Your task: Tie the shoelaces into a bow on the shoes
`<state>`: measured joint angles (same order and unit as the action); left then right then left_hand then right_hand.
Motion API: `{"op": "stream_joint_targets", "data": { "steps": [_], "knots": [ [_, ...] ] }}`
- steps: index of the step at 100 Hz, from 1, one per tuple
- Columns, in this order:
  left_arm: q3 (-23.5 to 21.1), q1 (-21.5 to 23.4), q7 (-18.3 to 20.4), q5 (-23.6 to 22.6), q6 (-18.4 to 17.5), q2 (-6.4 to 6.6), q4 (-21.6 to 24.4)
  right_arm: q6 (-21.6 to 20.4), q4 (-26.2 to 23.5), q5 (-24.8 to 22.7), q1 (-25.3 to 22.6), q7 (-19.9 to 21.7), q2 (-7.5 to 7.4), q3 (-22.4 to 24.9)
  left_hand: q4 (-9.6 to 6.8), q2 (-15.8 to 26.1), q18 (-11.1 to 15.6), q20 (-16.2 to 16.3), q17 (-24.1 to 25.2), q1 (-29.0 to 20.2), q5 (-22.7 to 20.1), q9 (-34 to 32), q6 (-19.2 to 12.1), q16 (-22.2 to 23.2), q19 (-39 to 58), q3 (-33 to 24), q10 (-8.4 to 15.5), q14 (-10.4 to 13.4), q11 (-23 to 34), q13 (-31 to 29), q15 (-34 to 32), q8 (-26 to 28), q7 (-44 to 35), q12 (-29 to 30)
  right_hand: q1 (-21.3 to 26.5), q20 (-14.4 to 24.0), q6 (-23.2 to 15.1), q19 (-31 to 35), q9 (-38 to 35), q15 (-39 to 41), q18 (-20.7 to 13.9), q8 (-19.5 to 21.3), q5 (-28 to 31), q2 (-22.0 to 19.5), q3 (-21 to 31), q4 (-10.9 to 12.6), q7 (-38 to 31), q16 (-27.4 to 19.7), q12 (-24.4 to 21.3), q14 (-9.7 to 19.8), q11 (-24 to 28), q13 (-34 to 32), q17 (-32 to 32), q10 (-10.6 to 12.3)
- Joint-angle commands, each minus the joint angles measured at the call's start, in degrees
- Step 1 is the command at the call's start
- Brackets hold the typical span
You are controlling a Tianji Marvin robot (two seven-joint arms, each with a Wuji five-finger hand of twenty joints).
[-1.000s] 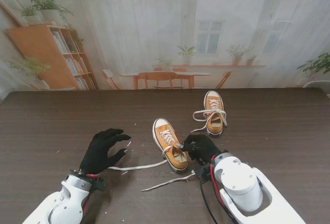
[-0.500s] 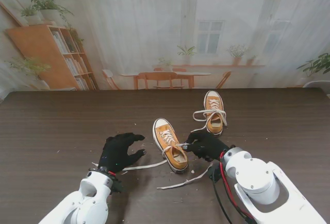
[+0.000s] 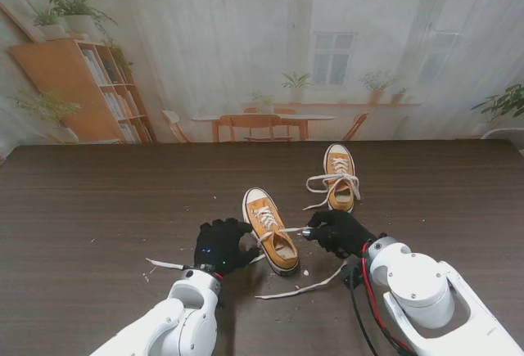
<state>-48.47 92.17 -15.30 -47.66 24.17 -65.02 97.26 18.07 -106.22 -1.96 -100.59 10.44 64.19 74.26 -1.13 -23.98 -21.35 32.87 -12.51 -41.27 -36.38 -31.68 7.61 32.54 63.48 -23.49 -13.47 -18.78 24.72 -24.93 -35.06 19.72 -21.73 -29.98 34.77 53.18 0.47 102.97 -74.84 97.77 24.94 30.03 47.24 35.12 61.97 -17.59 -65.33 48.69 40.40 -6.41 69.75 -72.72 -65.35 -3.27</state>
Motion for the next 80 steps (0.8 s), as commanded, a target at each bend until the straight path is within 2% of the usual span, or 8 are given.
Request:
{"op": "stream_joint_targets", "data": {
  "steps": [1,11,20,54,64,67,74,80],
  "knots": [
    [0.40,-1.50,3.20,0.38,0.96,-0.58,0.32,-0.25,0.11,0.42,-0.73,0.87,-0.09,0.39,-0.31,-3.43,-2.29,3.07,-2.17,1.99,-0.70,0.04,2.70,3.29,4.60,-1.52,-1.33,-0.77,2.86,-1.00,-3.74,2.23,-2.25,-3.37,1.06,-0.23,-2.98,16.64,-1.18,4.50,-1.30,-0.46,0.68,-0.52,-1.57,1.80,-0.07,0.67,1.04,2.41,1.21,-2.25,-2.18,-0.01],
    [3.18,-4.34,3.84,0.74,3.19,-0.90,-1.42,-0.66,0.13,0.76,-1.22,0.82,-0.06,0.86,1.03,-7.72,-0.11,5.69,-5.78,3.44,0.46,0.17,2.69,6.71,9.87,-5.26,-1.65,-0.48,7.77,-1.47,-10.14,5.42,-7.52,-8.30,1.14,-0.26,-2.88,16.64,-1.13,4.51,-1.27,-0.40,0.61,-0.66,-1.68,1.83,-0.06,0.63,1.10,2.43,1.20,-2.25,-2.18,-0.05],
    [5.53,-6.59,4.02,0.63,4.76,-1.22,-3.01,-0.93,0.03,1.27,-1.74,0.79,-0.02,1.35,1.73,-8.62,1.26,6.55,-7.11,3.47,1.82,0.30,2.41,7.68,12.14,-6.13,-1.60,0.07,10.04,-1.85,-12.99,7.78,-12.22,-10.69,1.22,-0.28,-2.82,16.64,-1.11,4.51,-1.26,-0.37,0.50,-0.75,-1.76,1.86,-0.03,0.60,1.14,2.44,1.21,-2.25,-2.18,-0.08],
    [10.62,-11.34,0.65,0.46,6.58,-2.93,-8.48,-1.81,-1.14,1.89,-3.91,1.16,-0.13,3.14,1.41,-8.54,2.91,7.48,-10.08,1.72,1.39,-1.69,1.77,8.58,15.56,-9.68,-1.30,1.43,12.77,-4.77,-17.35,8.61,-16.69,-12.54,1.40,-0.40,-2.68,16.51,-0.95,4.50,-1.17,-0.22,0.36,-1.13,-2.20,1.92,-0.07,0.45,1.27,2.32,1.25,-2.24,-2.15,-0.16],
    [11.27,-12.16,-0.75,0.79,6.27,-3.47,-10.05,-2.04,-1.50,2.07,-4.44,1.20,-0.14,3.48,1.98,-8.50,4.01,7.42,-12.31,-0.03,0.60,-3.38,0.27,8.66,17.14,-12.83,-0.63,2.34,14.19,-6.70,-19.12,9.40,-19.94,-13.17,1.50,-0.42,-2.58,16.46,-0.92,4.50,-1.11,-0.21,0.39,-1.17,-2.19,1.97,-0.09,0.39,1.29,2.24,1.24,-2.24,-2.14,-0.27],
    [11.39,-12.35,-1.03,1.14,6.01,-3.63,-10.45,-2.10,-1.59,2.09,-4.57,1.26,-0.16,3.56,2.89,-8.95,4.30,7.32,-12.86,-1.47,0.25,-3.91,-0.94,8.62,17.47,-12.60,-0.21,2.62,14.60,-7.28,-19.52,9.27,-20.98,-13.32,1.51,-0.43,-2.68,16.44,-0.89,4.50,-1.09,-0.19,0.38,-1.23,-2.19,1.99,-0.09,0.38,1.29,2.21,1.23,-2.24,-2.14,-0.13],
    [11.78,-12.83,-1.55,1.65,5.42,-3.89,-11.35,-2.15,-1.80,2.08,-4.86,1.32,-0.19,3.71,4.26,-10.28,4.90,6.68,-14.56,-6.65,-0.61,-5.74,-3.86,8.30,18.69,-10.52,0.54,3.22,15.68,-9.07,-20.73,6.65,-25.27,-13.52,1.52,-0.44,-2.64,16.42,-0.93,4.50,-1.06,-0.18,0.41,-1.17,-2.22,1.98,-0.10,0.36,1.31,2.20,1.25,-2.24,-2.14,-0.20],
    [12.14,-13.23,-1.84,1.75,5.05,-4.02,-12.07,-2.21,-2.01,2.06,-5.15,1.49,-0.24,3.89,3.94,-9.89,5.65,6.09,-15.79,-10.70,-1.60,-7.23,-6.90,8.19,19.55,-7.48,1.37,3.94,16.65,-10.40,-21.68,4.27,-29.71,-13.79,1.53,-0.45,-2.59,16.40,-0.93,4.50,-1.04,-0.17,0.44,-1.24,-2.23,1.99,-0.10,0.34,1.31,2.18,1.23,-2.23,-2.13,-0.26]
  ]
}}
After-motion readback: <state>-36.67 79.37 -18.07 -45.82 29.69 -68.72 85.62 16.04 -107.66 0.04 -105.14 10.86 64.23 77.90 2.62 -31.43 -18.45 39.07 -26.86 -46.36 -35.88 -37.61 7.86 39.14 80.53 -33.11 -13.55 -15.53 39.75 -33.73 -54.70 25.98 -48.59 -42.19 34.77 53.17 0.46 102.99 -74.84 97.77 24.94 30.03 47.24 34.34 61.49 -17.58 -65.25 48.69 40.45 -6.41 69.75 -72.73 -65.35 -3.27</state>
